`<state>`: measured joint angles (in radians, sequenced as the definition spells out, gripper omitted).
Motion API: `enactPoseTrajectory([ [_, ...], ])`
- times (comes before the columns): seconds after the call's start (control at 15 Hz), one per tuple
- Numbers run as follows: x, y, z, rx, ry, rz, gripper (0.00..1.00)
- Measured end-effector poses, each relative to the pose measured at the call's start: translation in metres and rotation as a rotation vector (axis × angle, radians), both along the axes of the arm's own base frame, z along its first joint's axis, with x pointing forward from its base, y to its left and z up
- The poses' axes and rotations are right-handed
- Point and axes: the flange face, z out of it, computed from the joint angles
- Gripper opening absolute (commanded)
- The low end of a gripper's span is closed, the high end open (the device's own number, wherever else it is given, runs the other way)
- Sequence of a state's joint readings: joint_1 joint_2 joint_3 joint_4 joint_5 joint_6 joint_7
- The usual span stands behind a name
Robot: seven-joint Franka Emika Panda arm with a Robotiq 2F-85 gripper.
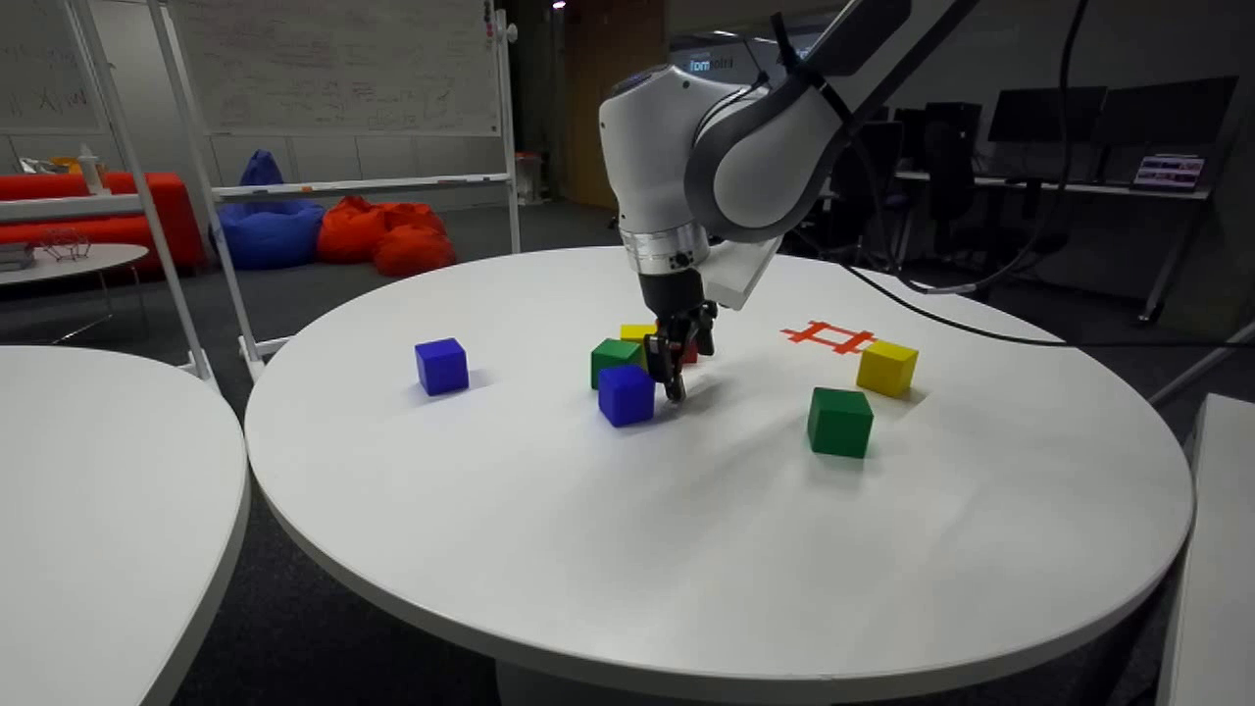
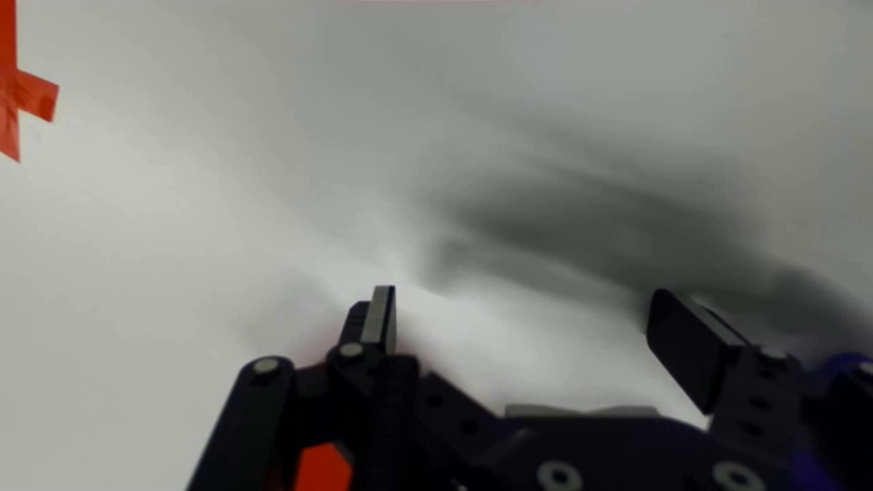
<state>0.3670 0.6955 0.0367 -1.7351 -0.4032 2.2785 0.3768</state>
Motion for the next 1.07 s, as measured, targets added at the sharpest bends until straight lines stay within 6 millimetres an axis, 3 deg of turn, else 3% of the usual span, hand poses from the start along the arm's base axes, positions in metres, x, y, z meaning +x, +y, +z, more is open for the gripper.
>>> enactPoseTrajectory([
  [0.27, -0.001, 0.014, 0.0, 0.029, -0.006, 0.108, 1.0],
  [1.07, 0.0, 0.017, 0.001, 0.009, -0.052, 0.062, 1.0],
])
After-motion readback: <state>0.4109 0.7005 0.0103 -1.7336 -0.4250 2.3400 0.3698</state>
